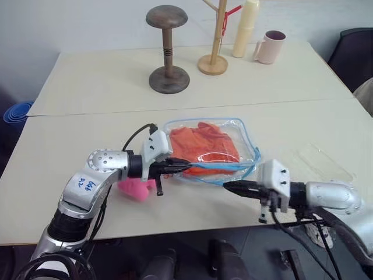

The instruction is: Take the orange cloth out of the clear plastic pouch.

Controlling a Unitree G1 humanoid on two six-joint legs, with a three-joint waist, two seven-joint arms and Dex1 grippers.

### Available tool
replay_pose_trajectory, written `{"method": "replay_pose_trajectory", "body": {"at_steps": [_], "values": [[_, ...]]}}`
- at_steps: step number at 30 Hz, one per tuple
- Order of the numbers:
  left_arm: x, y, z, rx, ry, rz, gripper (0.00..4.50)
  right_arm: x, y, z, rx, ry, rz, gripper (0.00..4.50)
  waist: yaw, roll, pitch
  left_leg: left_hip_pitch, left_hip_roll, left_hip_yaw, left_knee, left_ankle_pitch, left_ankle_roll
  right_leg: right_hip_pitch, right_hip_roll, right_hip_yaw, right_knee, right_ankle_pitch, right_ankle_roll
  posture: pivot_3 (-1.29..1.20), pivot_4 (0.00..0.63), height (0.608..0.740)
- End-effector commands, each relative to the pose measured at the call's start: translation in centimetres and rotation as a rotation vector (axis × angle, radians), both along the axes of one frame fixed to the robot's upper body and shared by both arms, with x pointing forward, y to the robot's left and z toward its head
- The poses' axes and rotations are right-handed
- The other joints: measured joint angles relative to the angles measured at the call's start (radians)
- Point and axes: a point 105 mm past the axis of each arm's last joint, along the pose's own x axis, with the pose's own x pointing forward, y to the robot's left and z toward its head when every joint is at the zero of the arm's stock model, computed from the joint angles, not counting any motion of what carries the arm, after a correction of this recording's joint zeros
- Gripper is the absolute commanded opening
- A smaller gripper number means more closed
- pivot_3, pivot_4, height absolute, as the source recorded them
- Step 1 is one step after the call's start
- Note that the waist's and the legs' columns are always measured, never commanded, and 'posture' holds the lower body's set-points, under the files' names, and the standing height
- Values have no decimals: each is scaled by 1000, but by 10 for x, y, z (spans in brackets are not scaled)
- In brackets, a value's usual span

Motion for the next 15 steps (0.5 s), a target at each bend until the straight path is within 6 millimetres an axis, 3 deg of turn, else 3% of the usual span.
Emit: {"method": "replay_pose_trajectory", "body": {"at_steps": [1,3,6,15], "values": [[-4,-5,15,-30,-51,-17,0,20,5,-3,-56,-144,-40,32,-1,0,0,0,0,0,0,0,0,0,0,0,0,0,0,0,150,740],[-5,-6,14,-26,-54,-21,0,29,7,-4,-46,-164,-70,32,-2,0,0,0,0,1,0,0,0,-1,0,0,0,0,0,0,150,740],[-5,-7,14,-28,-52,-20,0,36,7,-9,-76,-192,-92,592,-1,0,0,0,0,1,0,0,0,-1,1,0,0,0,0,0,150,740],[-3,-10,18,-62,-53,-12,0,46,11,-13,-165,-344,-112,3671,-2,0,0,0,0,1,0,0,0,-1,1,0,0,0,0,0,150,740]]}}
